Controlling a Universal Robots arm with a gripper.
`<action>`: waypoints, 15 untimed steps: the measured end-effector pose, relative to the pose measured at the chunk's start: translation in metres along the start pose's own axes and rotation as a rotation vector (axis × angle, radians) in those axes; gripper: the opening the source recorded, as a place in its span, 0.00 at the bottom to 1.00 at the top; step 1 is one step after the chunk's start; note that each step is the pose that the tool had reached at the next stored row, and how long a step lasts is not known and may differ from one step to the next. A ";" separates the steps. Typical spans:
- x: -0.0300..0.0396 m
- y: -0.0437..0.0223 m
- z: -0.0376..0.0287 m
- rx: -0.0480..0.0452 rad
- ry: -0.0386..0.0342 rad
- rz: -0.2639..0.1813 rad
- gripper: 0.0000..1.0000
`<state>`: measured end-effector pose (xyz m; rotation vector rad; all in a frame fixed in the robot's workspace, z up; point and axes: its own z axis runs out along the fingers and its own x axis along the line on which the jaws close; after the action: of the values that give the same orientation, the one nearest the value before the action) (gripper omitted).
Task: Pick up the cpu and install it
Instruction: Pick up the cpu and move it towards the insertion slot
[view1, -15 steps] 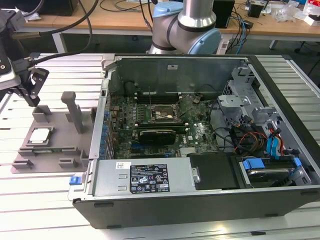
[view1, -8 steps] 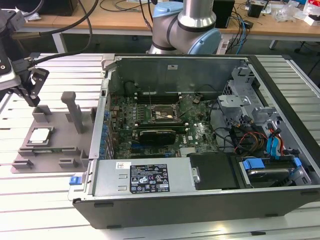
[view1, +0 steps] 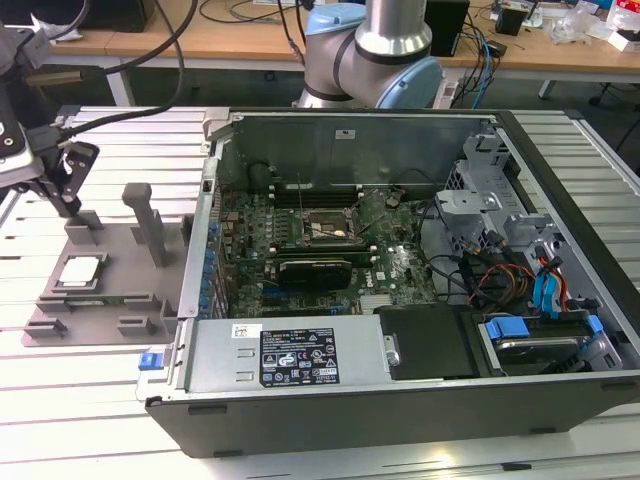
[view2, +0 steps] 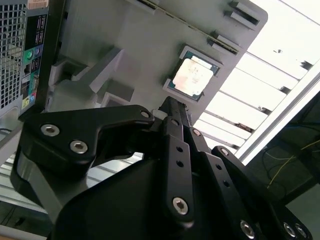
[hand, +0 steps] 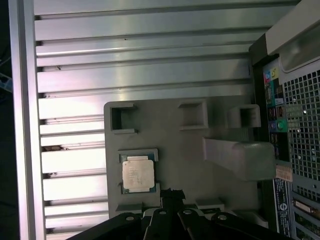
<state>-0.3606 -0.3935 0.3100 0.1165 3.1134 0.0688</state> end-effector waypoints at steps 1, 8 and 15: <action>0.0003 0.0000 0.0008 0.0000 0.0000 0.000 0.11; 0.0049 0.0023 0.0103 -0.0001 -0.0001 0.000 0.11; 0.0078 0.0066 0.0254 0.0000 0.0000 0.000 0.11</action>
<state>-0.3672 -0.3852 0.2848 0.1167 3.1134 0.0688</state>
